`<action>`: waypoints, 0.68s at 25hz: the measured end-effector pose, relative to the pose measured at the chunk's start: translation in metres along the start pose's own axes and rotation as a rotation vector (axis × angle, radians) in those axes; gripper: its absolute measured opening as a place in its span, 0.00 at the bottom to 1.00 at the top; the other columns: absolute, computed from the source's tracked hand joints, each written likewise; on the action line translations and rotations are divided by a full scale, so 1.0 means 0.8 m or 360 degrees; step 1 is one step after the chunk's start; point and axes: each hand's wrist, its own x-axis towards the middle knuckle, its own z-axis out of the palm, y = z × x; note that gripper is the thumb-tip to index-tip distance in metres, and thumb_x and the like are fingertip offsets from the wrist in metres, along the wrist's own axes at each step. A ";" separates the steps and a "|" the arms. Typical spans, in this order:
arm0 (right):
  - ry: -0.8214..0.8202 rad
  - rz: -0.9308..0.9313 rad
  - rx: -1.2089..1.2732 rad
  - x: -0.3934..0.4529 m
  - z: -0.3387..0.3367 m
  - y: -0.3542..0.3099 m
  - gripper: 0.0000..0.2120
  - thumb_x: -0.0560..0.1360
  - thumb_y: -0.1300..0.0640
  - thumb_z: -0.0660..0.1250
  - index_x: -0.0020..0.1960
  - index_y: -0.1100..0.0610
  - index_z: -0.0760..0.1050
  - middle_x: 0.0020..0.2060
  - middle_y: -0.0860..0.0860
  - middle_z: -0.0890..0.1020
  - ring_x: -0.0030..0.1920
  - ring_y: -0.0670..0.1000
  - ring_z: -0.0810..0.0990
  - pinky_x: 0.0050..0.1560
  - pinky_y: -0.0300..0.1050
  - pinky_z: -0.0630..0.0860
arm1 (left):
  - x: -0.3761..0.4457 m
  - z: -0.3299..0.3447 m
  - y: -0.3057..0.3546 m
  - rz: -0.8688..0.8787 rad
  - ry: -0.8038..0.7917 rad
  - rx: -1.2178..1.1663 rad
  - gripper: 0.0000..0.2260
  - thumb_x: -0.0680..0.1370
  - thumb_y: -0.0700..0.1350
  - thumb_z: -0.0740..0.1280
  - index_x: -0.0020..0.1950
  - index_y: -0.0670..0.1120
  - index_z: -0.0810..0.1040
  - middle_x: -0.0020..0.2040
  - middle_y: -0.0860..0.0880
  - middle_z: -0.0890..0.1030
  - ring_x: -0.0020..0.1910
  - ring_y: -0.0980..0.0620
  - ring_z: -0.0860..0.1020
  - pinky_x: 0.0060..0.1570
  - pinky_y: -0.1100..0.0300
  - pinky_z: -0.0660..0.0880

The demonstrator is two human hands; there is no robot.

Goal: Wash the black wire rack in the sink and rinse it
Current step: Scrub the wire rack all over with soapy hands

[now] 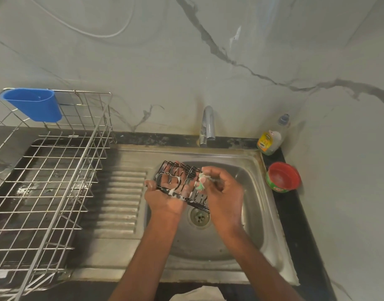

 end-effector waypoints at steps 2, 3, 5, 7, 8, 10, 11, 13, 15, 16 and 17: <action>0.0017 0.0016 -0.0144 0.006 0.000 0.001 0.12 0.77 0.67 0.74 0.53 0.52 0.85 0.46 0.44 0.87 0.48 0.44 0.86 0.52 0.48 0.85 | 0.001 0.000 -0.003 0.0009 0.0018 -0.0010 0.28 0.87 0.59 0.51 0.71 0.41 0.79 0.68 0.37 0.81 0.65 0.37 0.79 0.34 0.34 0.83; 0.0015 -0.0069 -0.0294 0.006 -0.001 0.004 0.11 0.76 0.66 0.75 0.53 0.52 0.85 0.46 0.43 0.87 0.47 0.43 0.86 0.51 0.46 0.84 | -0.001 0.000 -0.003 0.0007 0.0025 -0.0012 0.27 0.87 0.59 0.52 0.71 0.41 0.79 0.69 0.37 0.80 0.66 0.37 0.79 0.37 0.35 0.84; -0.0060 -0.0359 -0.0558 -0.004 0.001 0.008 0.10 0.75 0.68 0.75 0.51 0.55 0.87 0.49 0.44 0.85 0.47 0.43 0.84 0.50 0.44 0.83 | 0.001 0.000 -0.002 0.0016 0.0028 -0.0028 0.24 0.87 0.58 0.53 0.63 0.42 0.80 0.66 0.37 0.80 0.62 0.38 0.80 0.46 0.37 0.84; -0.0232 -0.0710 -0.0742 -0.026 -0.001 0.024 0.15 0.74 0.75 0.72 0.53 0.58 0.87 0.52 0.48 0.83 0.50 0.44 0.83 0.50 0.41 0.83 | 0.001 0.001 0.003 -0.0014 0.0043 -0.0141 0.22 0.86 0.56 0.54 0.60 0.40 0.78 0.61 0.37 0.80 0.59 0.37 0.80 0.49 0.32 0.82; -0.0244 -0.0799 -0.0811 -0.035 -0.005 0.034 0.18 0.73 0.77 0.71 0.54 0.58 0.87 0.52 0.50 0.83 0.50 0.44 0.83 0.49 0.38 0.82 | 0.001 0.001 0.006 -0.0051 0.0045 -0.0195 0.23 0.86 0.56 0.54 0.61 0.39 0.78 0.61 0.36 0.80 0.61 0.36 0.79 0.50 0.25 0.78; -0.0027 -0.0615 -0.0823 -0.031 -0.021 0.051 0.20 0.73 0.76 0.72 0.56 0.54 0.86 0.49 0.48 0.85 0.47 0.41 0.82 0.46 0.37 0.82 | -0.003 0.002 0.006 -0.0090 0.0054 -0.0321 0.24 0.87 0.55 0.52 0.63 0.38 0.78 0.66 0.34 0.78 0.64 0.33 0.78 0.51 0.19 0.69; 0.0152 -0.0378 -0.0779 -0.024 -0.030 0.056 0.19 0.74 0.72 0.74 0.56 0.51 0.86 0.48 0.47 0.86 0.46 0.40 0.83 0.46 0.40 0.83 | -0.005 0.003 0.005 -0.0092 0.0071 -0.0371 0.24 0.88 0.55 0.51 0.62 0.38 0.78 0.68 0.33 0.78 0.63 0.32 0.78 0.52 0.19 0.68; 0.0342 -0.0003 -0.0709 -0.013 -0.035 0.052 0.13 0.74 0.64 0.77 0.53 0.48 0.85 0.46 0.44 0.87 0.46 0.39 0.84 0.48 0.44 0.84 | -0.007 0.005 0.002 -0.0067 0.0048 -0.0344 0.26 0.88 0.57 0.51 0.59 0.38 0.79 0.68 0.34 0.78 0.64 0.33 0.79 0.52 0.20 0.70; 0.0322 -0.0023 -0.0594 -0.009 -0.021 0.040 0.09 0.74 0.64 0.77 0.48 0.51 0.87 0.45 0.43 0.87 0.46 0.39 0.84 0.50 0.41 0.82 | -0.001 0.005 0.004 -0.0063 0.0049 -0.0353 0.25 0.88 0.57 0.51 0.58 0.38 0.77 0.71 0.34 0.77 0.69 0.33 0.76 0.49 0.18 0.73; 0.0248 -0.0086 -0.0513 -0.011 -0.012 0.032 0.08 0.74 0.65 0.77 0.48 0.52 0.87 0.46 0.43 0.87 0.47 0.39 0.84 0.51 0.39 0.82 | 0.004 0.003 0.007 -0.0081 0.0045 -0.0377 0.23 0.88 0.56 0.51 0.58 0.39 0.76 0.72 0.34 0.76 0.71 0.31 0.75 0.45 0.16 0.74; 0.0157 -0.0185 -0.0474 -0.016 -0.004 0.025 0.09 0.74 0.66 0.76 0.49 0.54 0.88 0.47 0.43 0.86 0.49 0.40 0.84 0.51 0.37 0.81 | 0.005 0.002 0.010 -0.0111 0.0018 -0.0372 0.21 0.87 0.55 0.52 0.58 0.39 0.75 0.73 0.34 0.76 0.73 0.29 0.73 0.40 0.16 0.74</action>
